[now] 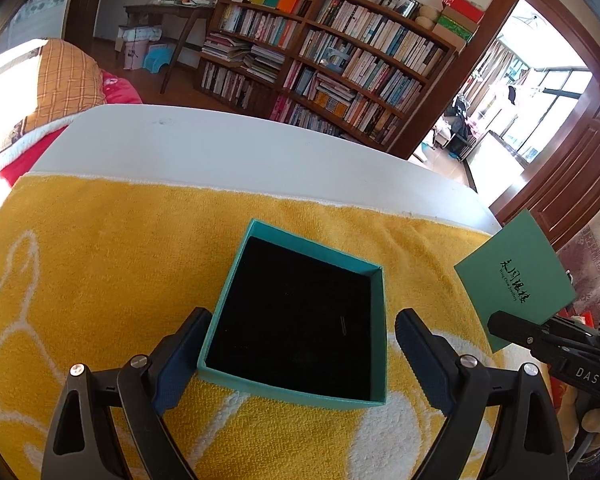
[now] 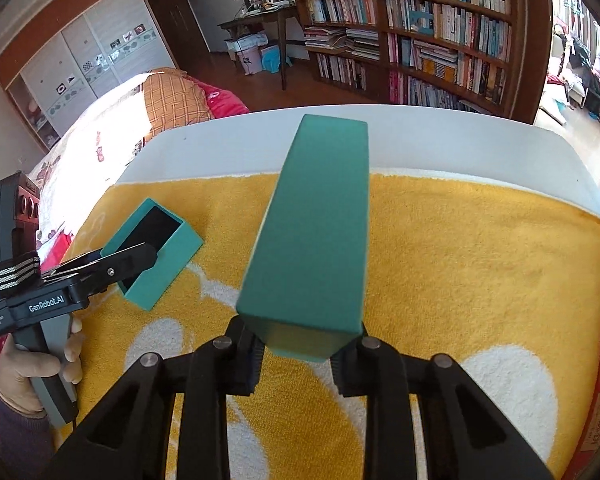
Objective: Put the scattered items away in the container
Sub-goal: 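Carry the teal box with the left tool while the right tool carries the lid to the tin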
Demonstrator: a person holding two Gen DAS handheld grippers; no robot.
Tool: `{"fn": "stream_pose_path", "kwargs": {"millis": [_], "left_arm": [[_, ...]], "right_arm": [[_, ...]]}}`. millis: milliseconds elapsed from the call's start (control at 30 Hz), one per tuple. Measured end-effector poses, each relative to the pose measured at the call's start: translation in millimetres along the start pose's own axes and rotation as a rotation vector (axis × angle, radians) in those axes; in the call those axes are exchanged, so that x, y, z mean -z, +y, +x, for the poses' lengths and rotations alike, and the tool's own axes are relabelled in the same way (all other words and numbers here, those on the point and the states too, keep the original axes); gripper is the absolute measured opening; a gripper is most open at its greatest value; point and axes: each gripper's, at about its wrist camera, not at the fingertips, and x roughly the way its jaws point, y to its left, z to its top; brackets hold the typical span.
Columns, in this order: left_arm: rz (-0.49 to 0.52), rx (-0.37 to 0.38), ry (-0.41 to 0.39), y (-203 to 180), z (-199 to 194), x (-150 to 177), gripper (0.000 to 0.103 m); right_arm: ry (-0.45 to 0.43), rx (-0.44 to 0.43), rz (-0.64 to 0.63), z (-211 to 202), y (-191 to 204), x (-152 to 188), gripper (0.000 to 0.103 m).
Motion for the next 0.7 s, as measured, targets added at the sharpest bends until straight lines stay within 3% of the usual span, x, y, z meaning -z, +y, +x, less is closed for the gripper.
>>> {"fn": "stream_pose_path", "kwargs": {"millis": [100,333,400,700], "left_arm": [[0.006,0.006,0.02,-7.9,3.7,1.4,0.097],[0.113,-0.13,0.028,-30.2,16.1,6.3,0.097],[0.115,-0.159,0.017,-32.0,16.1,6.0,0.085],[0.085,-0.11,-0.023,-33.5,-11.6,9.6,0.085]], "right_arm": [[-0.029,-0.006,0.011,-15.5,-4.9,2.2,0.03],[-0.093,-0.027,0.053,-61.7,-14.5,27.0,0.03],[-0.117,-0.023,0.052,-77.9,-15.7,35.9,0.03],[-0.259,0.026,0.103,-160.8,-44.2,77.5,0.03]]}}
